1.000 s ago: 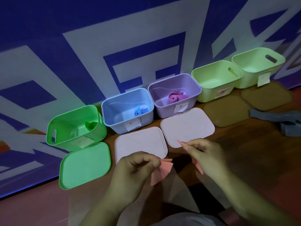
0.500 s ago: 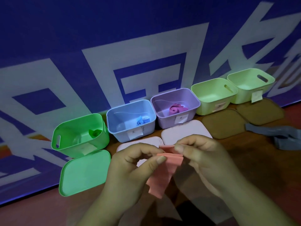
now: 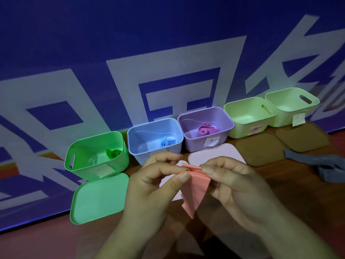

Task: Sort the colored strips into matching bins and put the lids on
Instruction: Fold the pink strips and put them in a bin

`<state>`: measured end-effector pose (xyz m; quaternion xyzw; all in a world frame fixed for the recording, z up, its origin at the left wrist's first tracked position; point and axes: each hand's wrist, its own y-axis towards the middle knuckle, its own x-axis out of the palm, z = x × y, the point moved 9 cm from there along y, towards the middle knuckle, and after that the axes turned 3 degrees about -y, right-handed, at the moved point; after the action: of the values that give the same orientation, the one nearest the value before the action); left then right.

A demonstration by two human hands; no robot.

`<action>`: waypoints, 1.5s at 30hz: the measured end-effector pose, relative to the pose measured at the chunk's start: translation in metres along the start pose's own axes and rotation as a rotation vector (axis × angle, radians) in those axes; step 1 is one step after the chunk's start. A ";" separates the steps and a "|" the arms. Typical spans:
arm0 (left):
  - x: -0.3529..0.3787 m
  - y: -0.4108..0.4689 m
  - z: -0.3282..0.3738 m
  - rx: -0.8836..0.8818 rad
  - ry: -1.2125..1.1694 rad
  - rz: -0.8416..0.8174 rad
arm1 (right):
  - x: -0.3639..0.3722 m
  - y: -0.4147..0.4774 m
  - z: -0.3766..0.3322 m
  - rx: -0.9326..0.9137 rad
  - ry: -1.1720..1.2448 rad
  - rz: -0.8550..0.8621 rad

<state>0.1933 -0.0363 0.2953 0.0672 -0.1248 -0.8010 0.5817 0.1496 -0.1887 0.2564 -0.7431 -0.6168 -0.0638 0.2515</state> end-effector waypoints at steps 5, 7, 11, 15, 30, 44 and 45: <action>0.001 0.001 0.002 -0.003 -0.030 0.023 | 0.004 -0.001 -0.001 0.012 0.031 -0.012; 0.002 0.002 0.001 -0.015 -0.048 0.026 | 0.005 -0.001 -0.001 0.019 0.041 -0.012; 0.004 0.003 -0.002 -0.054 -0.090 0.051 | 0.008 0.000 -0.001 0.028 0.065 -0.036; 0.002 0.003 -0.002 -0.062 -0.125 0.082 | 0.012 0.000 0.000 0.027 0.080 -0.059; -0.013 -0.001 0.007 -0.028 -0.029 0.188 | 0.025 0.003 0.001 0.010 0.011 -0.074; -0.026 0.016 0.037 0.016 -0.106 0.149 | 0.062 -0.004 -0.073 -0.421 -0.523 -0.018; -0.028 0.018 0.042 0.030 -0.096 0.127 | 0.066 -0.007 -0.077 -0.416 -0.528 -0.022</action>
<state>0.2077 -0.0102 0.3394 0.0295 -0.1684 -0.7627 0.6238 0.1749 -0.1649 0.3519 -0.7627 -0.6424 0.0034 -0.0747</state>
